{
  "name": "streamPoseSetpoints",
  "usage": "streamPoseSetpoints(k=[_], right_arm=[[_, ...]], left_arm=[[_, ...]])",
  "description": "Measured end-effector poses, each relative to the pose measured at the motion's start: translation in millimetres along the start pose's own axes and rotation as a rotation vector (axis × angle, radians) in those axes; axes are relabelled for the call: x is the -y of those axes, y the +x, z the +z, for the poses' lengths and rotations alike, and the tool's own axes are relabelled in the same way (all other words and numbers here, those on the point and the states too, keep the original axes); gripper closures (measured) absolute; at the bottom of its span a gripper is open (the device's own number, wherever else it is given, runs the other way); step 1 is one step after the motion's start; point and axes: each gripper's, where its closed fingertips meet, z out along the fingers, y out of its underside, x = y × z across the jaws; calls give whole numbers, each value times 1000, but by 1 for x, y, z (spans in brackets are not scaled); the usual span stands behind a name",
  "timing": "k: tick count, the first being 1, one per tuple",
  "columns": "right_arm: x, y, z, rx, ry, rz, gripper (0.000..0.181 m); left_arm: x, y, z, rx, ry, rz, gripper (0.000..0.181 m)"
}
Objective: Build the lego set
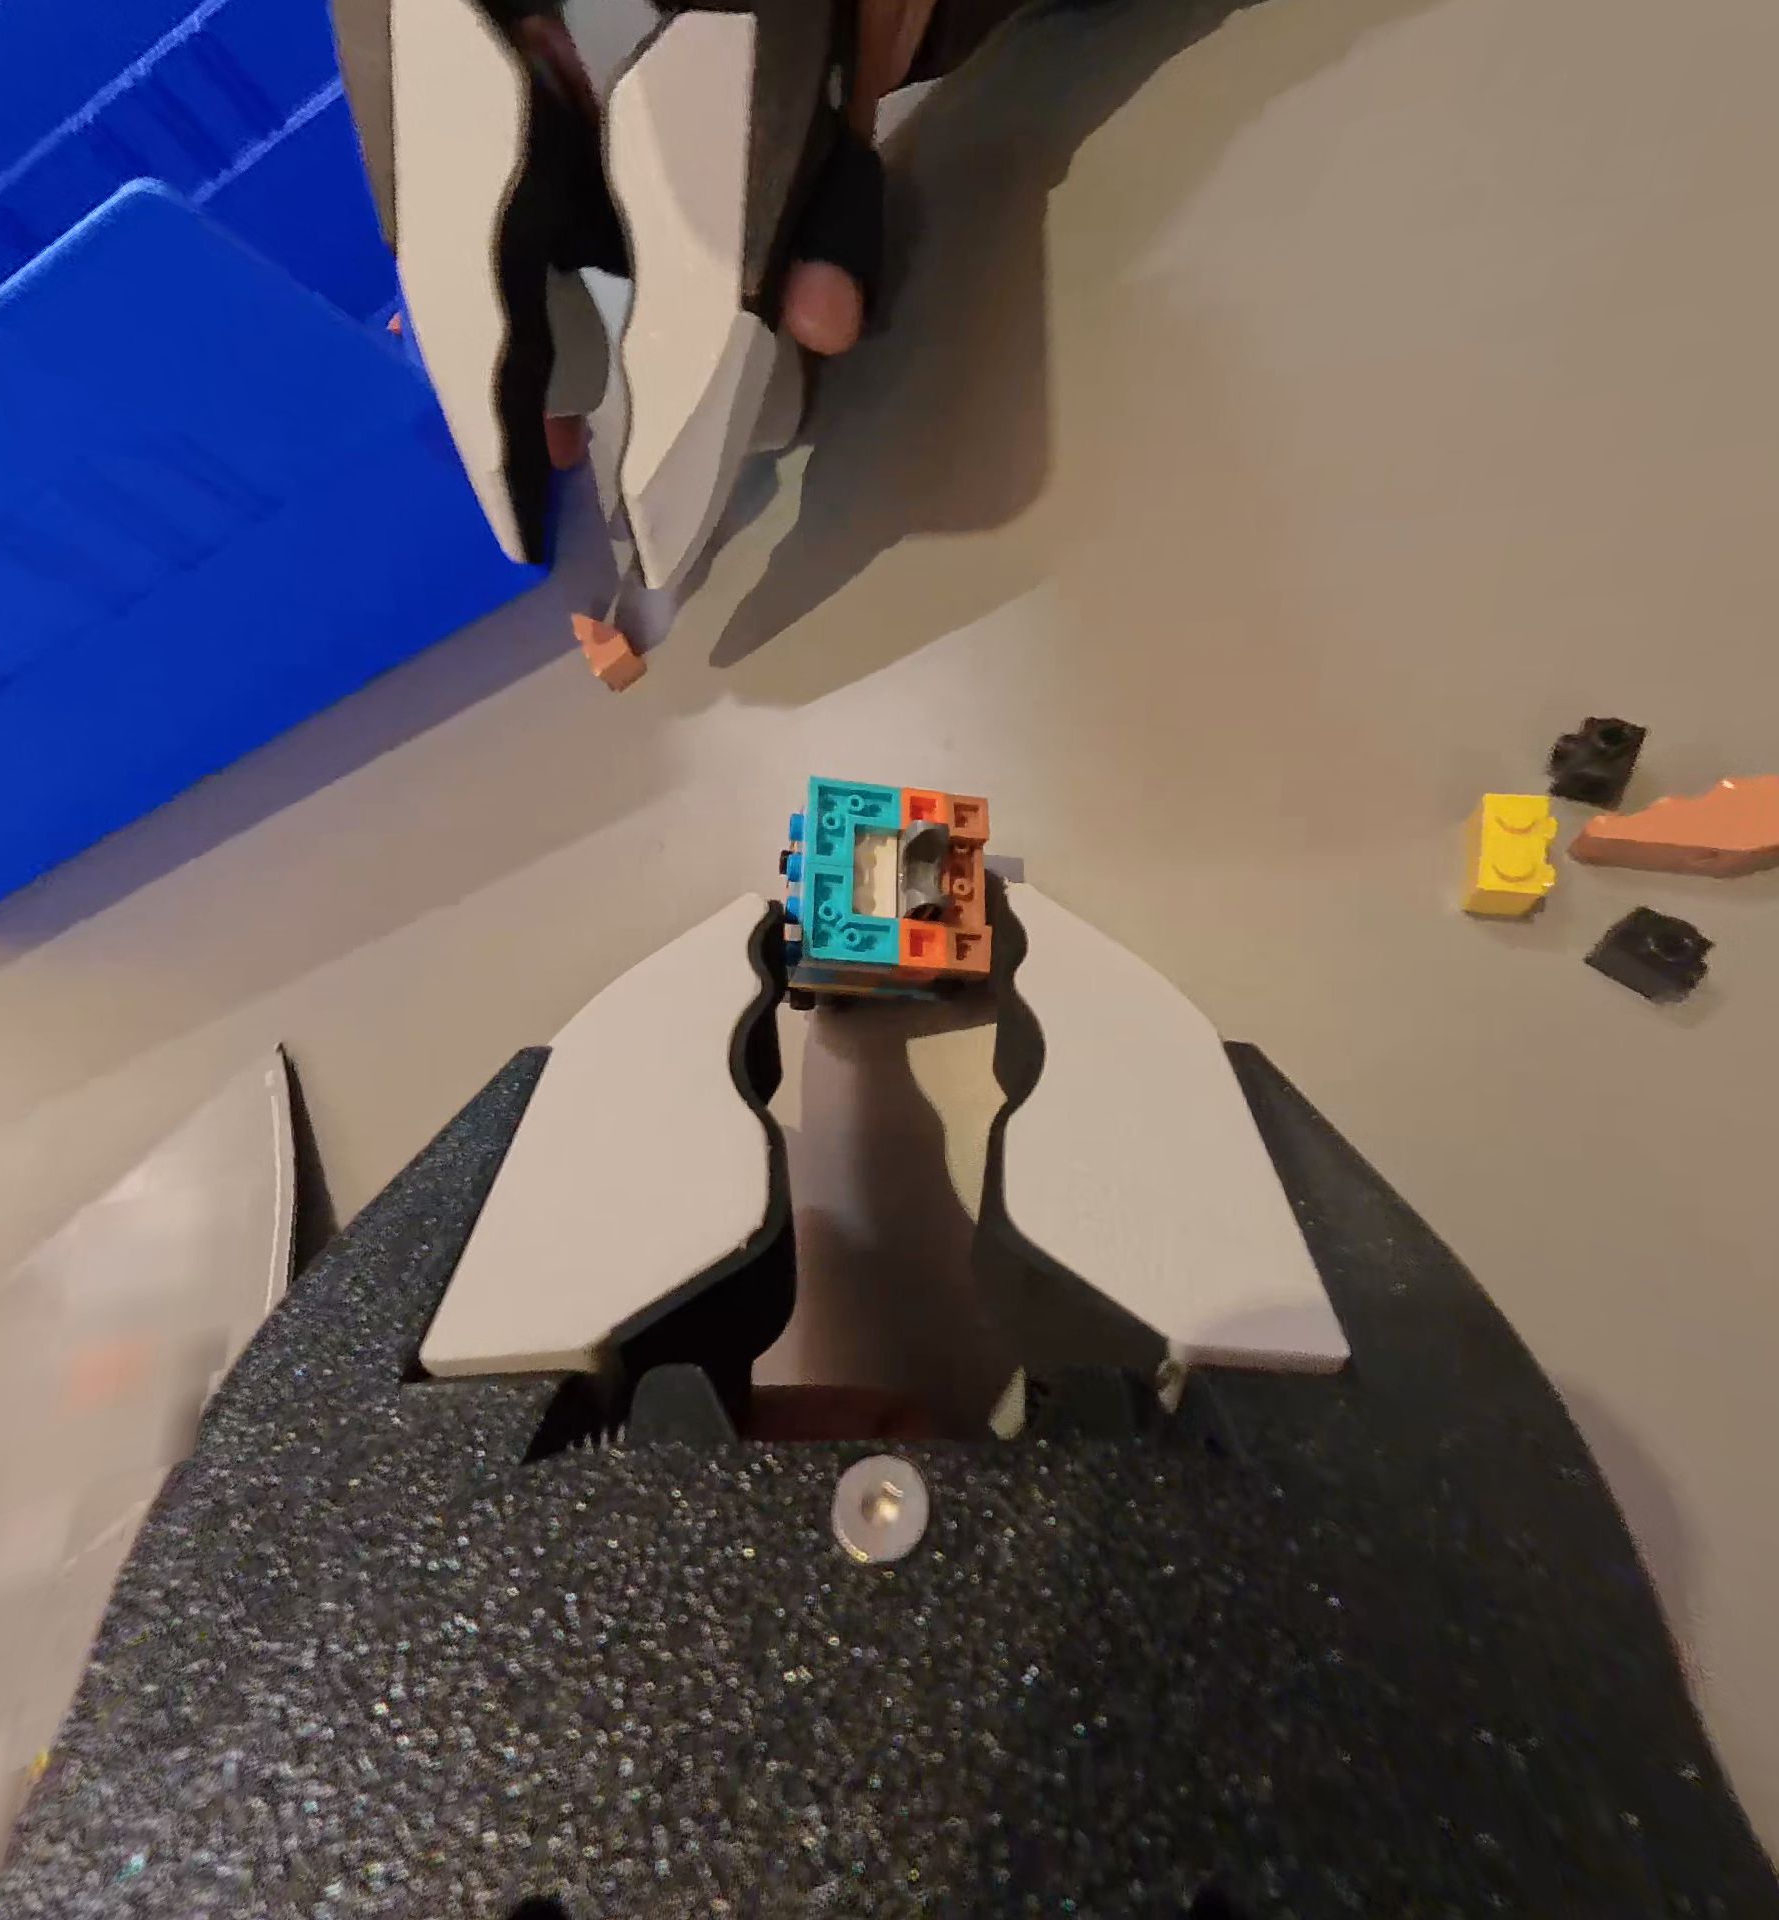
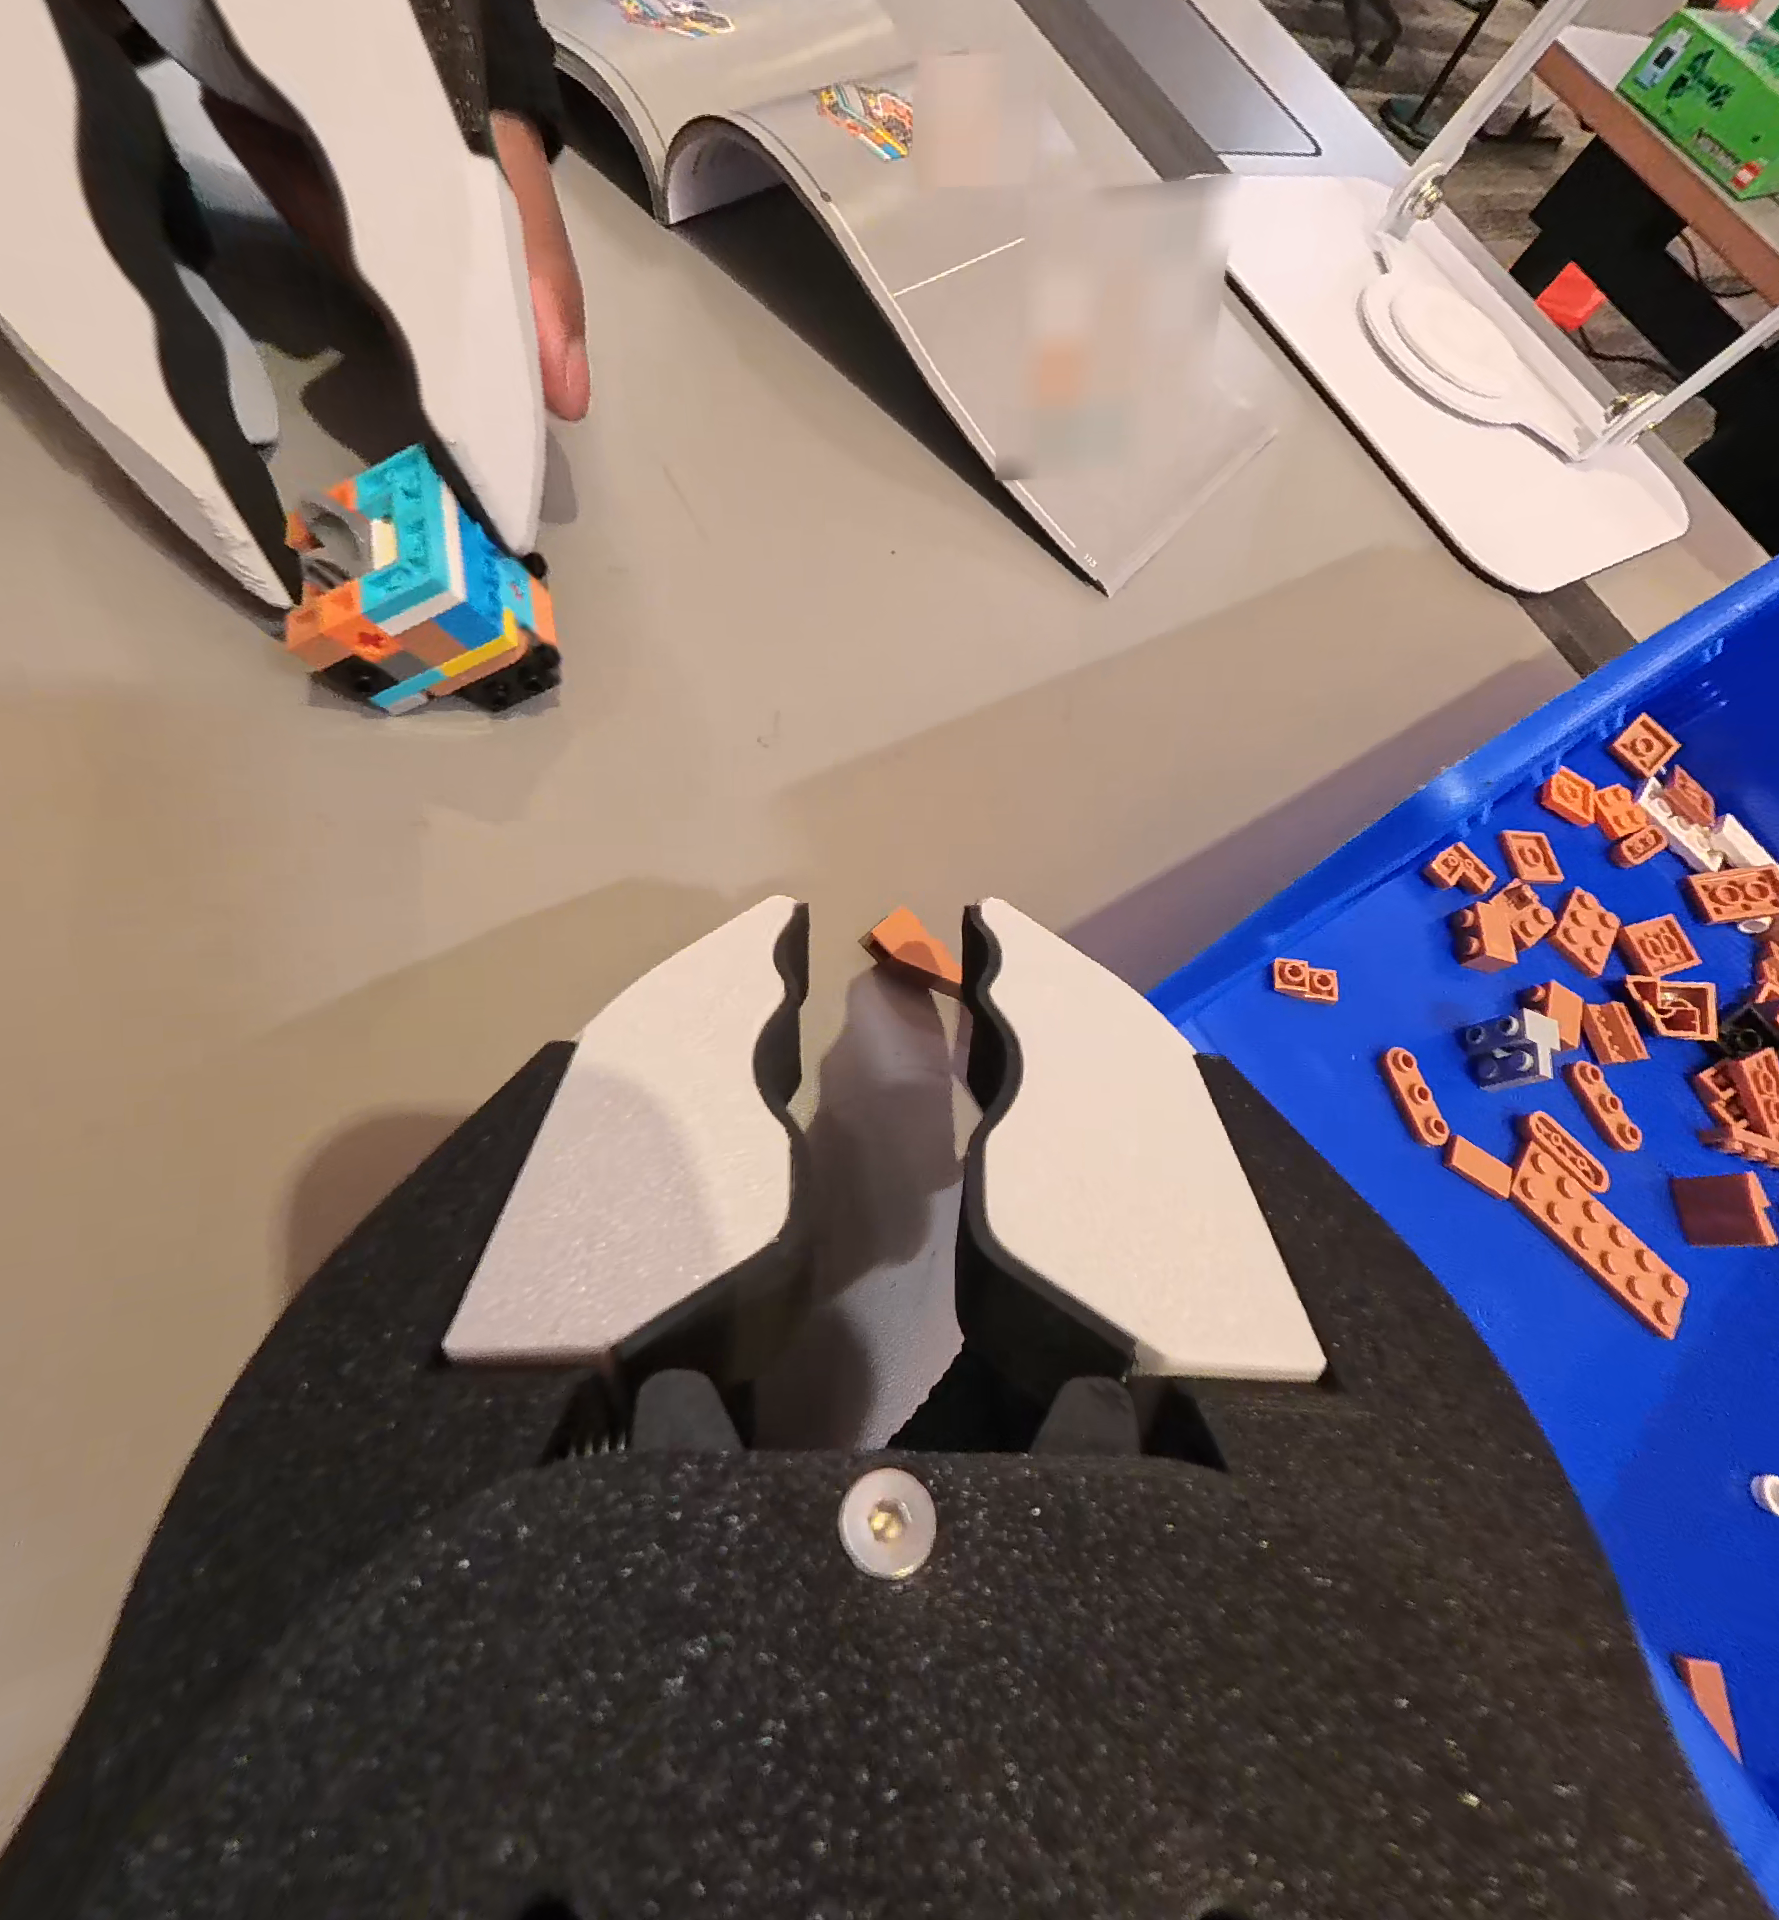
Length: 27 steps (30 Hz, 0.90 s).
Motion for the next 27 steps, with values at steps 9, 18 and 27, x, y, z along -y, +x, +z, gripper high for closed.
streamPoseSetpoints(k=[9, 18, 27], right_arm=[[-2, -4, 2, -46, -34, -156, 153], [1, -12, 4, 32, -212, -427, 159], [-12, 3, 15, -23, -455, -510, 153]], left_arm=[[-8, 1, -13, 177, -62, -201, 143], [-12, 1, -24, 232, -49, -265, 143], [-13, 0, -29, 252, -37, -266, 143]])
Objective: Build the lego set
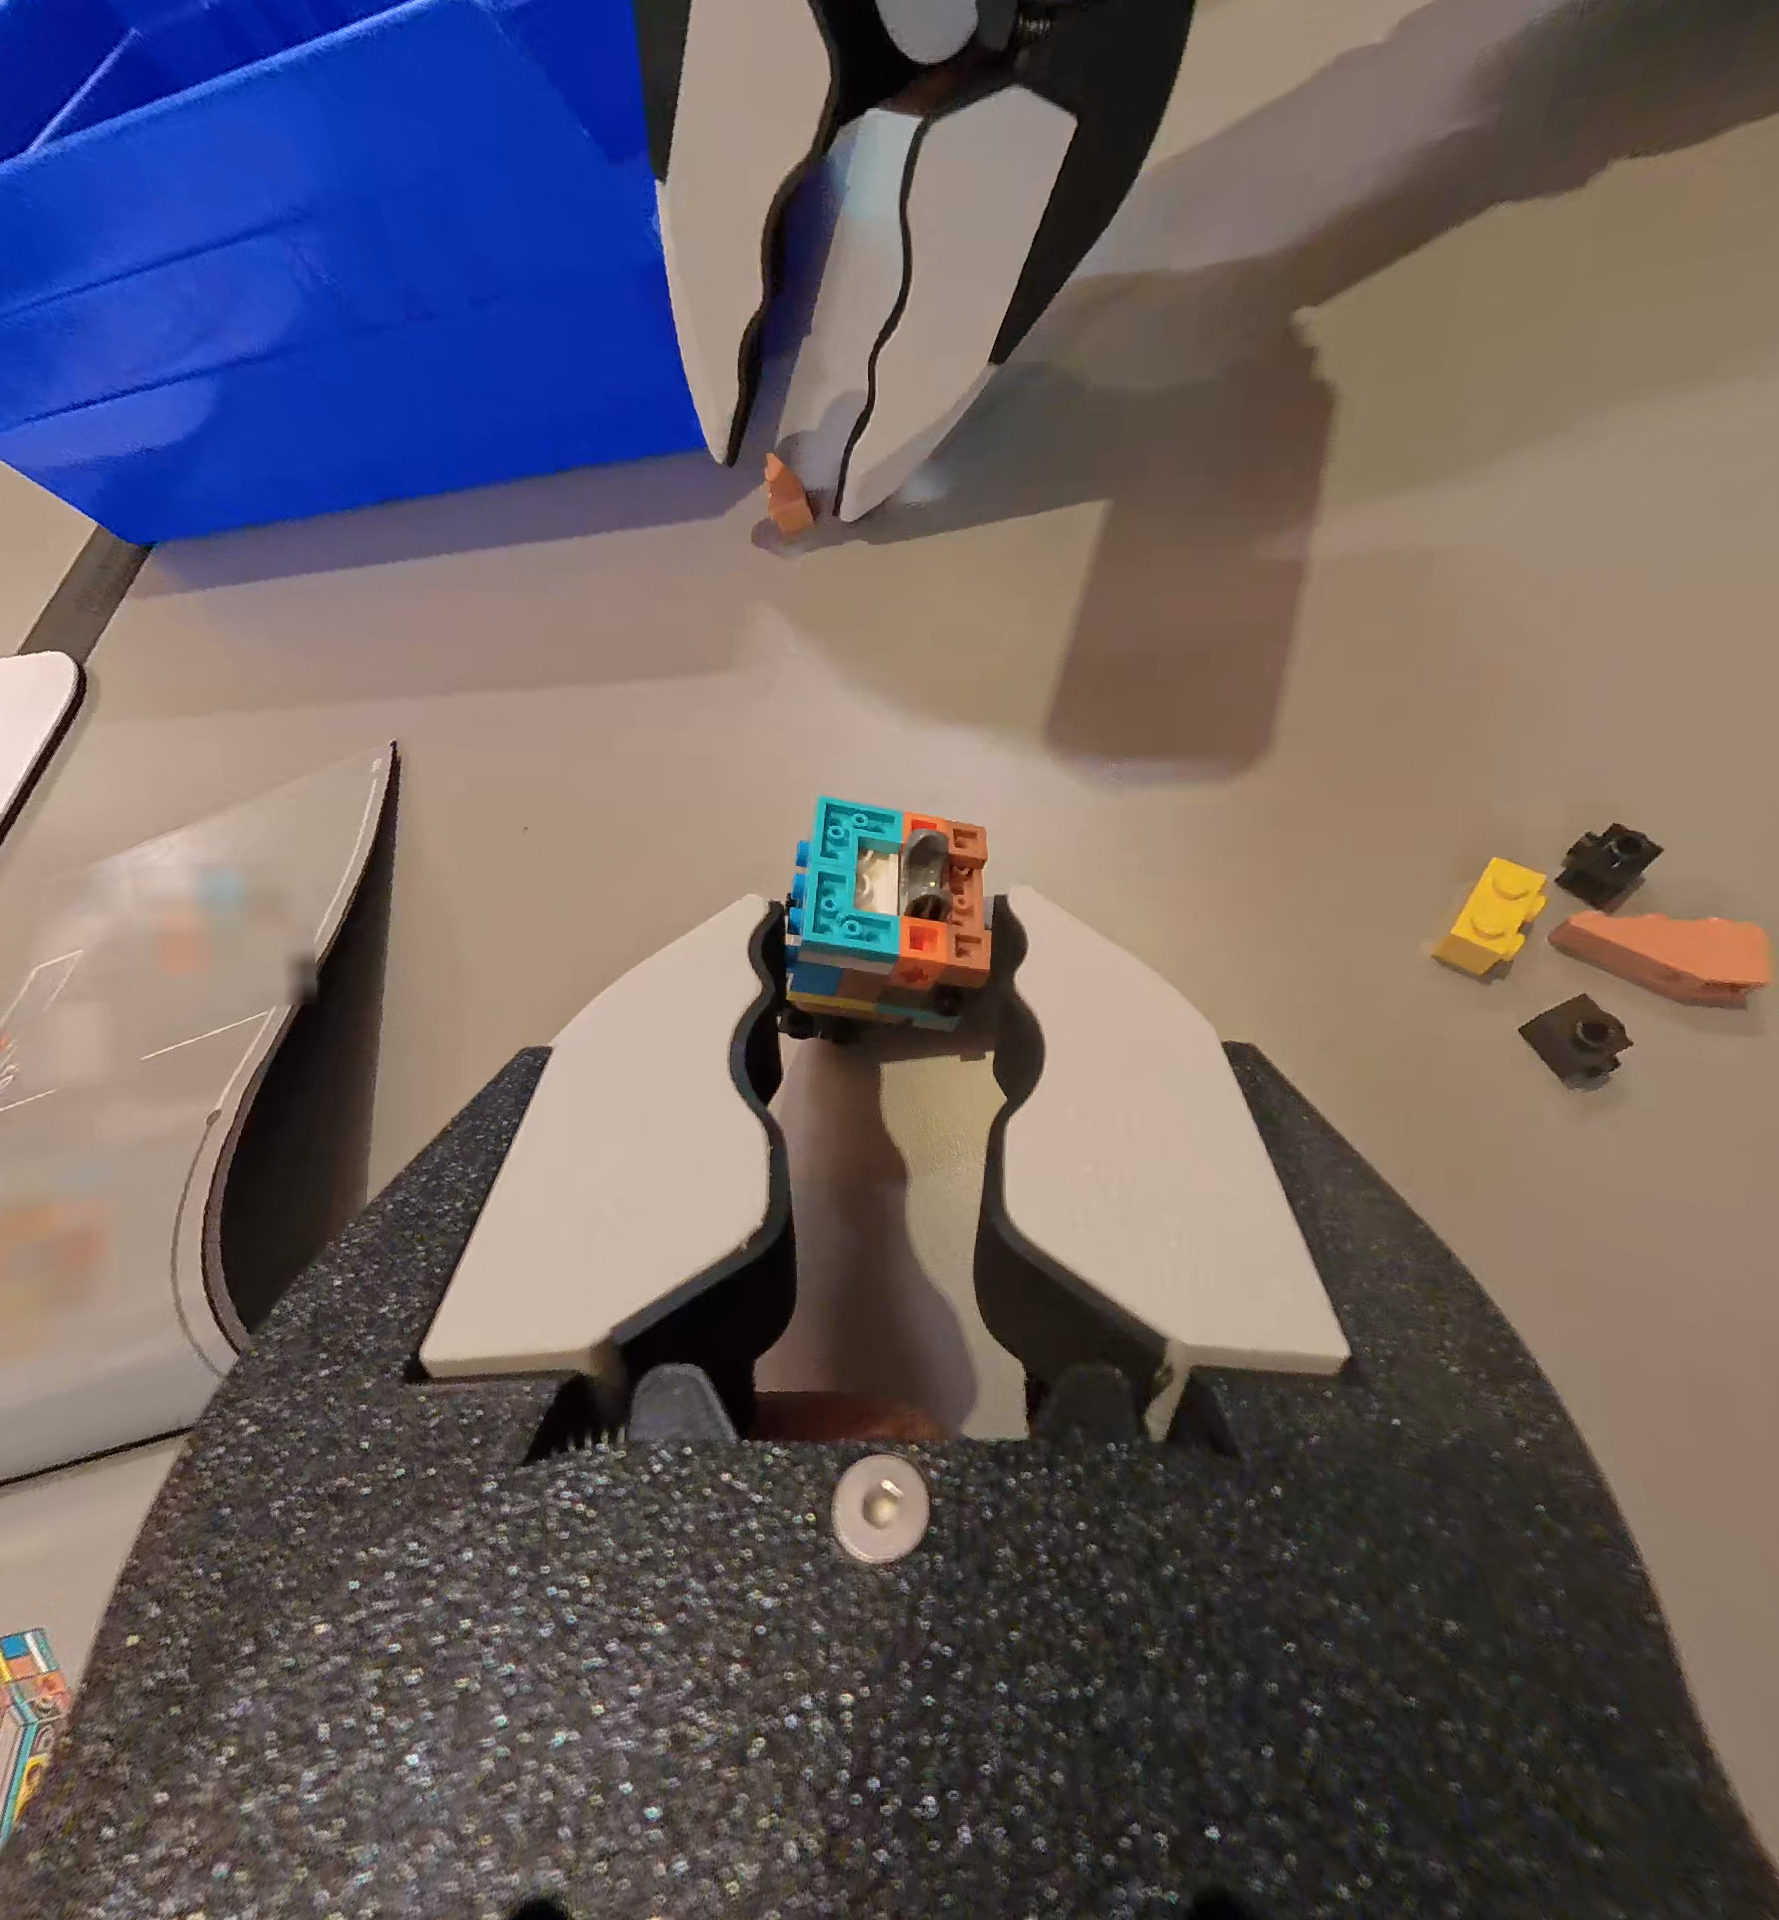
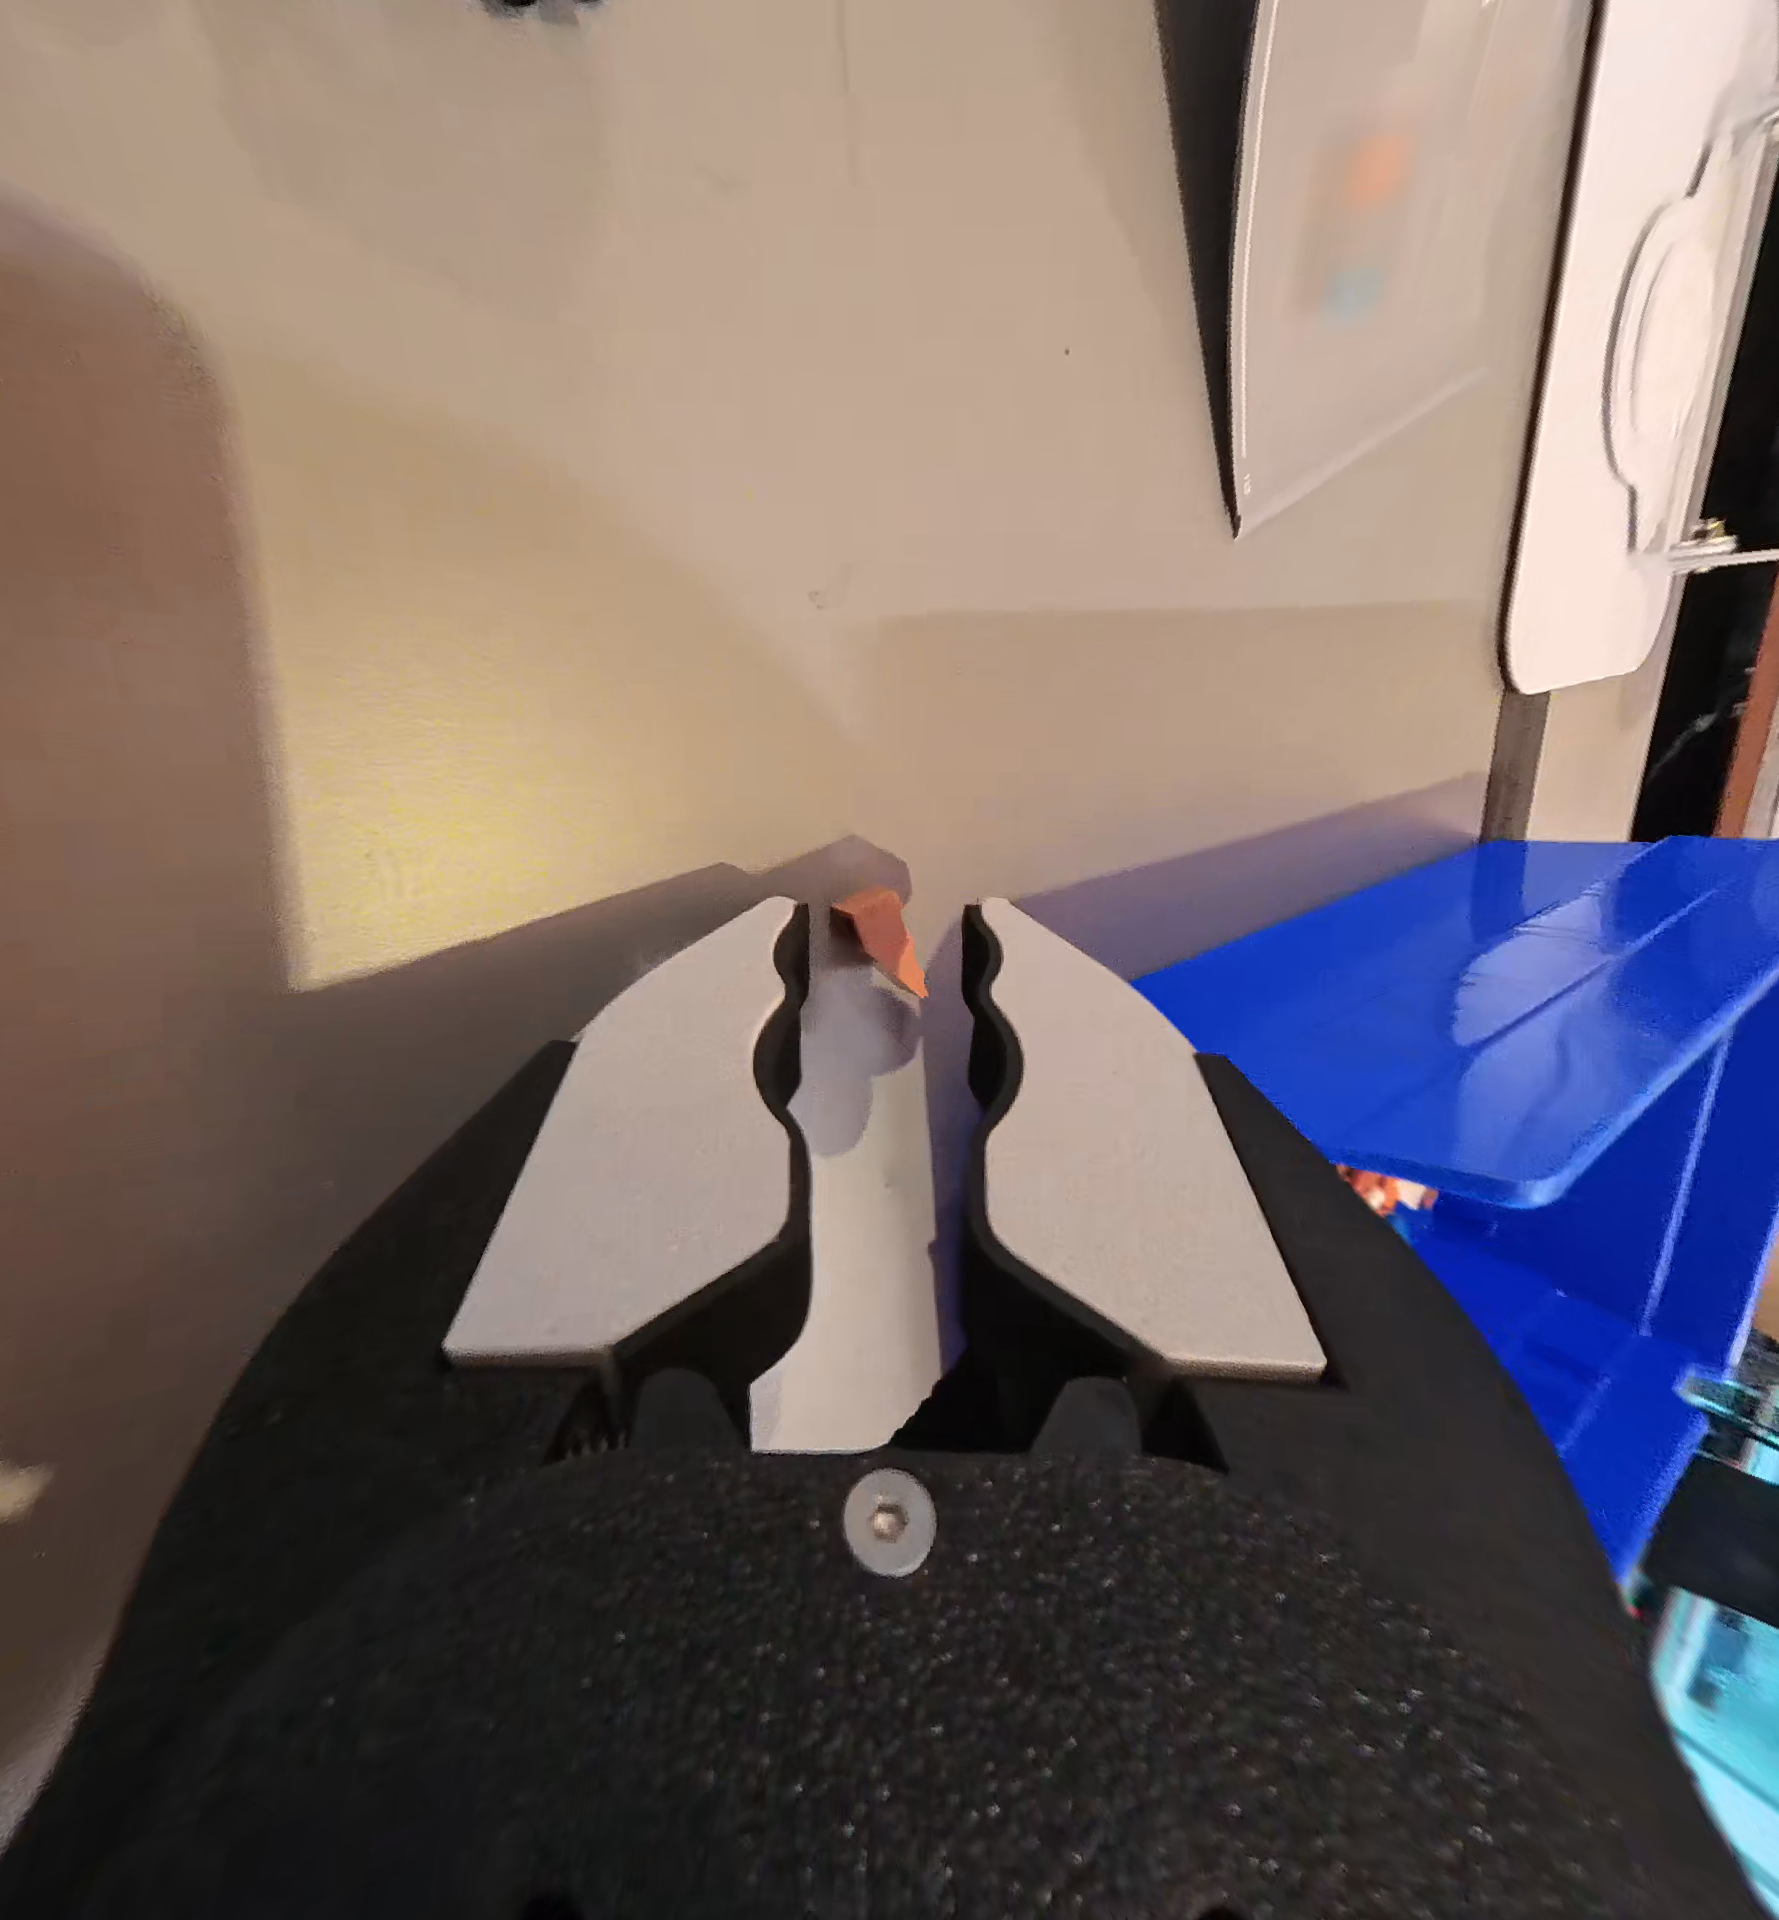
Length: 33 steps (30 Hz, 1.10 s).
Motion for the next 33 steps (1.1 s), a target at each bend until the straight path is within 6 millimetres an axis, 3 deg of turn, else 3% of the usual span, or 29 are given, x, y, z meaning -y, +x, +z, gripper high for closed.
streamPoseSetpoints(k=[11, 17, 22, 27, 33], right_arm=[[-8, -2, 6, 273, -13, 137, 163], [-1, -5, 8, 316, 23, 270, 169], [50, -20, -7, 419, 300, 515, 169], [115, -18, -41, 615, 658, 840, 169], [135, -5, -57, 830, 857, 1133, 169]], left_arm=[[0, 0, 0, -4, 0, -6, 143], [2, -6, -1, 17, 16, -49, 144], [5, -14, -3, 51, 41, -92, 143], [15, -16, -6, 69, 117, -82, 144], [29, -19, -13, 107, 228, -60, 144]])
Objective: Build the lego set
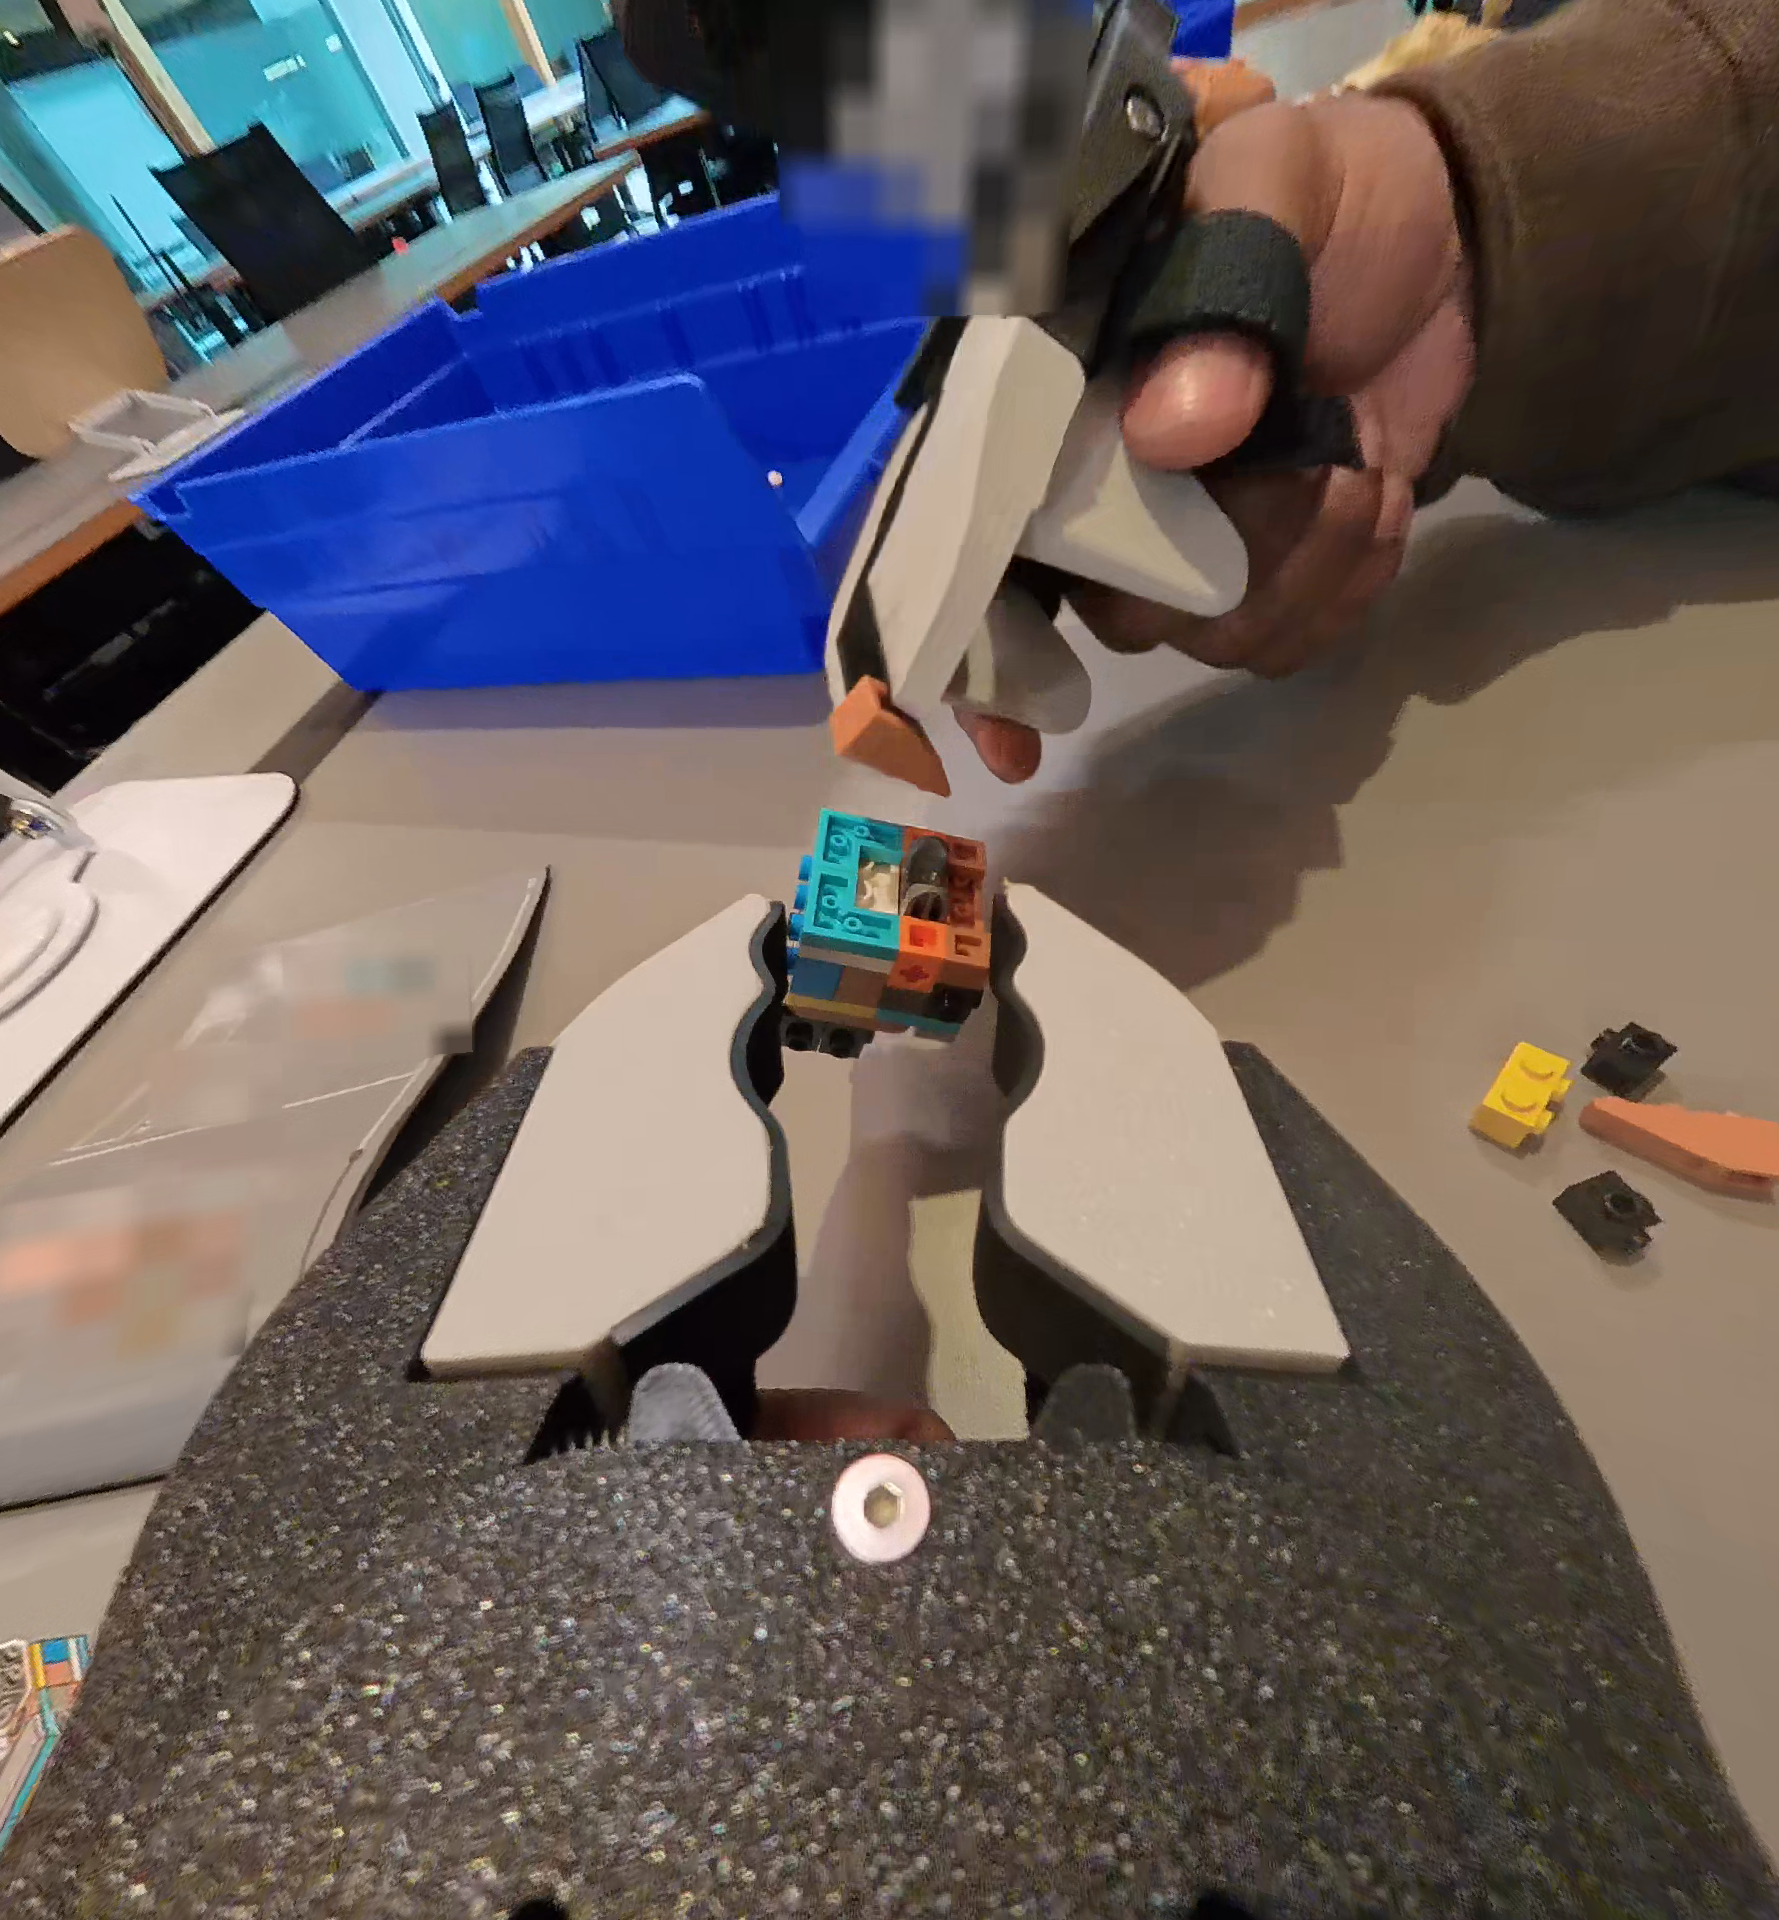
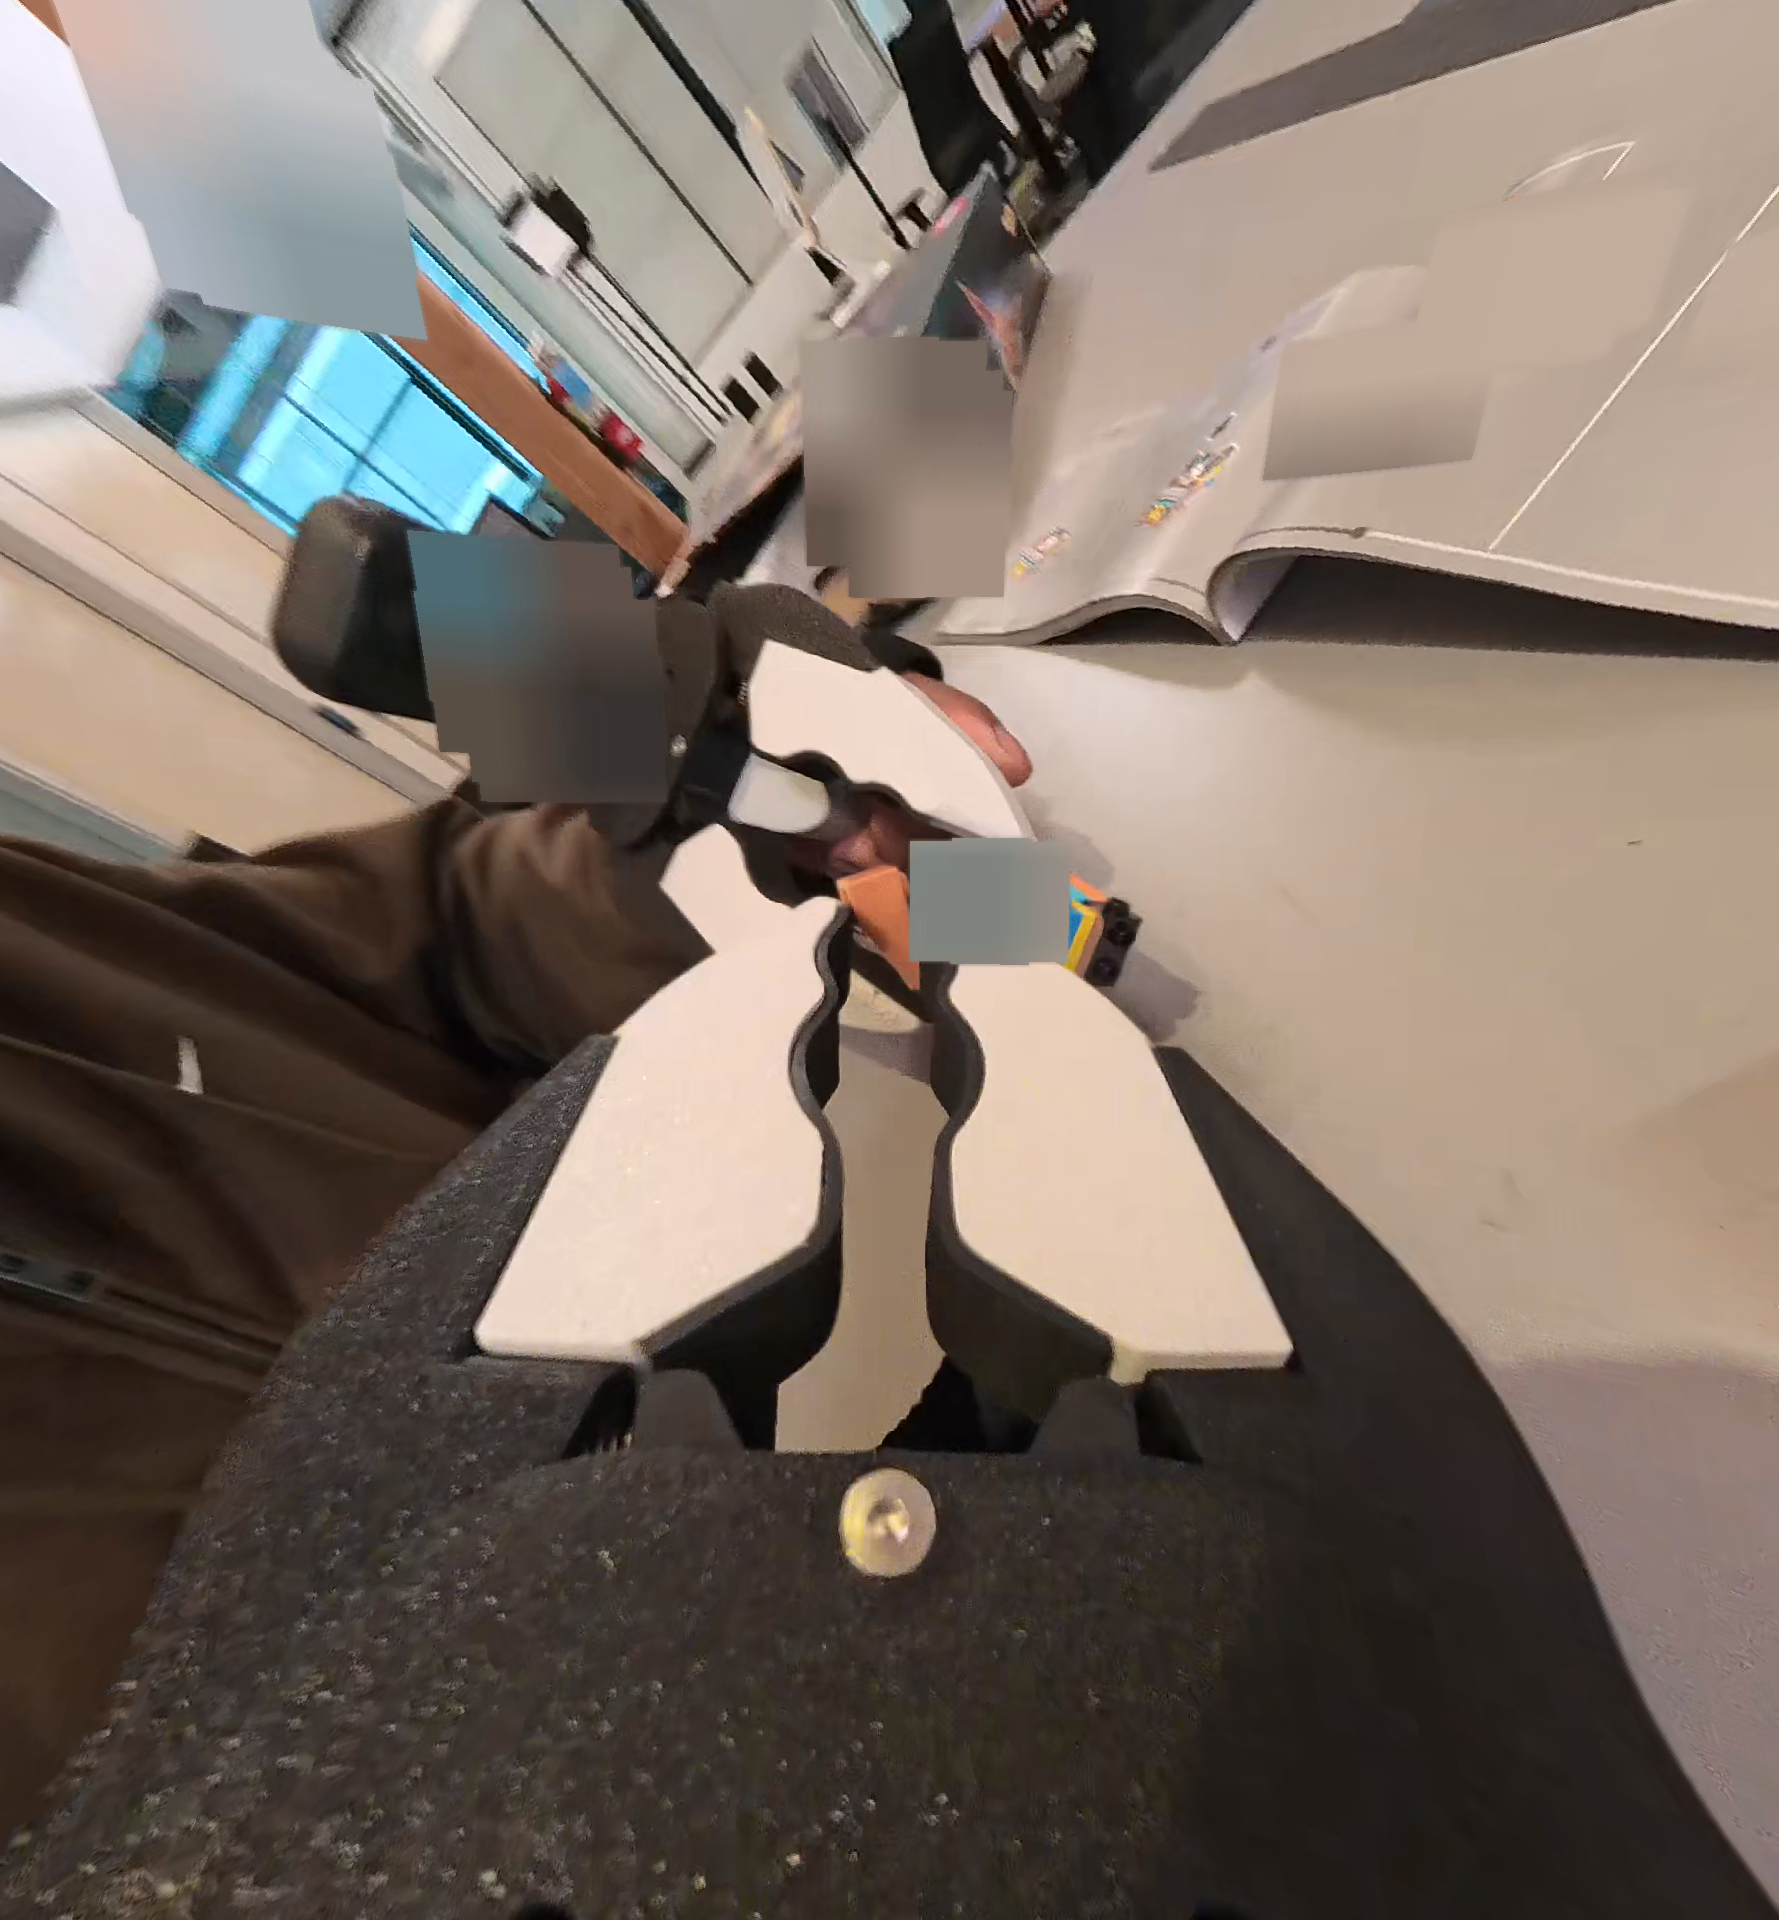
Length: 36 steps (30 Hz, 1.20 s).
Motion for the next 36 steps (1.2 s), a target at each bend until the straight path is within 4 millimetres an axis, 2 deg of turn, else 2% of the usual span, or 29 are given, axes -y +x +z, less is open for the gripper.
streamPoseSetpoints(k=[3, 9, 23, 36], right_arm=[[5, -4, -3, 48, 39, 54, 169], [5, -1, -4, 34, 44, 86, 169], [7, 8, -3, -24, 75, 139, 169], [6, 7, -1, -35, 88, 166, 167]], left_arm=[[7, -4, -2, 21, 50, -12, 144], [16, -8, -6, 44, 121, -36, 144], [18, -10, -7, 68, 133, -39, 144], [21, -11, -8, 74, 162, -37, 144]])
